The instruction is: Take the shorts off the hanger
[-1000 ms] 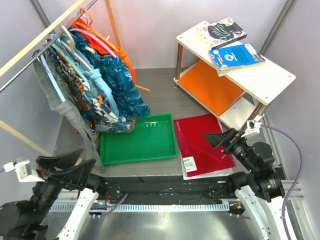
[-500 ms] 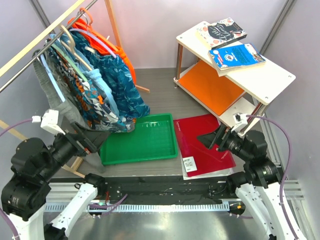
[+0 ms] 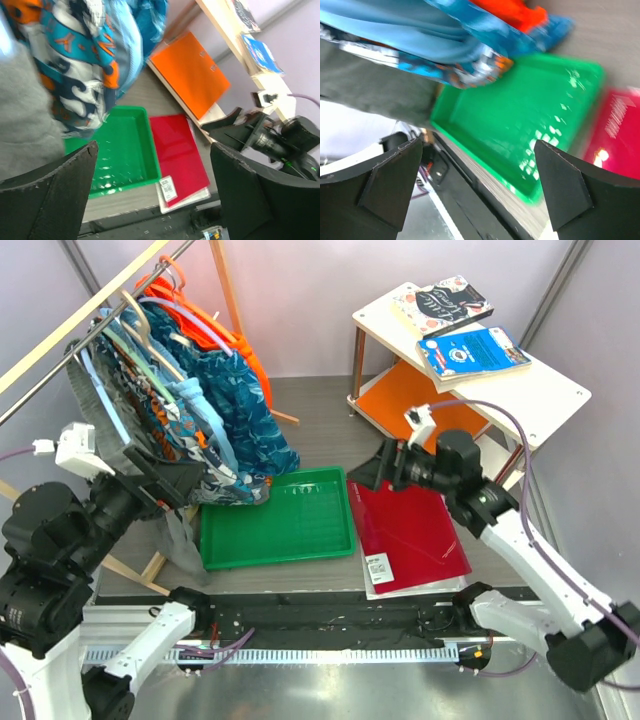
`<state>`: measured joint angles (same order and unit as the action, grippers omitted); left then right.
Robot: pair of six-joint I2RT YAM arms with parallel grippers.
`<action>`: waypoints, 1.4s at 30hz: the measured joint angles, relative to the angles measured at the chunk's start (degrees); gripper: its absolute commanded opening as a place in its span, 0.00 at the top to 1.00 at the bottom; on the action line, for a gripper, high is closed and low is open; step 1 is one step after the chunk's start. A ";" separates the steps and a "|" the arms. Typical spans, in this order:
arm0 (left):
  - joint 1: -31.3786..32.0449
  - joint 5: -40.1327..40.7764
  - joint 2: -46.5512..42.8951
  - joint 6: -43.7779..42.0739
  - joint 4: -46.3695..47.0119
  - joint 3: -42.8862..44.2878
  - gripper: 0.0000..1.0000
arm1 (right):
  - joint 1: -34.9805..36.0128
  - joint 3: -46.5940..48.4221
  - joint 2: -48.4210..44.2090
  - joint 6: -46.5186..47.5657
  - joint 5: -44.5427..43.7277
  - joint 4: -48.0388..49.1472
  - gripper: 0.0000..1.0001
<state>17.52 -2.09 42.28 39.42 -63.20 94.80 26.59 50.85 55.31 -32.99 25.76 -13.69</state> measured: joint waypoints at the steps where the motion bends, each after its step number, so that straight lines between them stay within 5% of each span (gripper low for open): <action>1: 0.02 1.81 0.96 -0.61 -0.74 1.84 0.16 | 1.60 2.40 1.88 0.17 -0.52 0.42 0.00; 5: 0.04 12.68 4.13 -3.17 -3.61 10.14 0.16 | 7.85 8.00 6.84 1.60 -3.41 3.67 0.00; 10: 1.49 25.20 -0.13 -6.21 -5.07 7.93 0.15 | 19.21 9.42 9.90 4.48 -11.41 5.73 0.00; 15: 4.46 32.79 -1.75 -7.19 -7.54 8.72 0.08 | 34.25 23.12 21.38 7.04 -23.15 5.25 0.00; 22: 7.37 35.95 -9.31 -8.26 -8.50 1.90 0.06 | 47.91 43.82 38.45 11.58 -33.99 5.25 0.00; 30: 8.83 36.30 -11.04 -7.76 -8.70 5.70 0.10 | 54.53 68.87 58.25 18.10 -43.56 2.73 0.01; 33: 9.55 37.38 -13.35 -6.47 -8.26 6.32 0.14 | 55.49 71.93 61.51 19.91 -49.77 2.91 0.14; 35: 10.01 37.44 -16.15 -5.92 -8.11 5.55 0.15 | 55.49 72.15 62.42 21.27 -53.88 3.23 0.34; 42: 11.41 36.72 -20.11 -3.34 -8.13 4.15 0.16 | 54.80 73.77 64.65 25.88 -59.17 8.20 0.47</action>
<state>28.93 34.63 22.17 36.07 -71.33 98.96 81.38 124.62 119.96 -7.11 -33.41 -5.50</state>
